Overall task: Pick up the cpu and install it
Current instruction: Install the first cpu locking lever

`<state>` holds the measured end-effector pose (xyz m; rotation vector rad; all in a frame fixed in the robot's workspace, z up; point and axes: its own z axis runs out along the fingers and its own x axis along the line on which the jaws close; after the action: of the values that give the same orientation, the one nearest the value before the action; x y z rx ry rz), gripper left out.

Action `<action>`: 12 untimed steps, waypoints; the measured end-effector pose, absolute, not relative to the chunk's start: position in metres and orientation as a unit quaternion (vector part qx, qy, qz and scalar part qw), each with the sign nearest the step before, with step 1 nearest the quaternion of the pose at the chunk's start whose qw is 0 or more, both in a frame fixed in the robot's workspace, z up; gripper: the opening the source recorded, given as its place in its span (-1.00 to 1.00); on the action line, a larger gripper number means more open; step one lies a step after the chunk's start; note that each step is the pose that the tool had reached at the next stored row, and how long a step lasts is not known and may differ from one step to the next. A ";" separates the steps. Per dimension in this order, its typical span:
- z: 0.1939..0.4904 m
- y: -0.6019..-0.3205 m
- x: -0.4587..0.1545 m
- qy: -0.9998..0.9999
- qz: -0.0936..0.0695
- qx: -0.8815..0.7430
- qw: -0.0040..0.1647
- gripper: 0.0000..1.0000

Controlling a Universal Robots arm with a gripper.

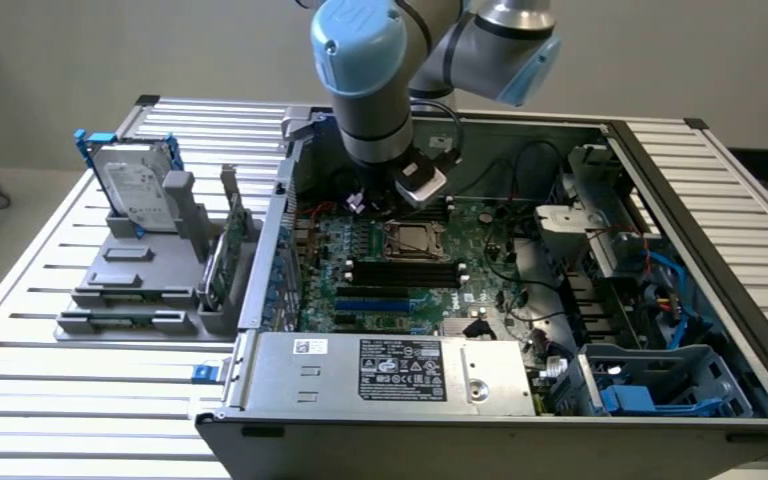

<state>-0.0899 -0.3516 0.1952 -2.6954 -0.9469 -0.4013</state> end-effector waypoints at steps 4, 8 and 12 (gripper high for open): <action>0.194 -0.352 -0.088 -0.326 -0.138 -0.927 0.128 -0.79; 0.194 -0.352 -0.087 -0.325 -0.138 -0.927 0.128 -0.79; 0.193 -0.352 -0.086 -0.324 -0.138 -0.927 0.128 -0.79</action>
<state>-0.0856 -0.3516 0.1932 -2.6969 -0.9436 -0.4019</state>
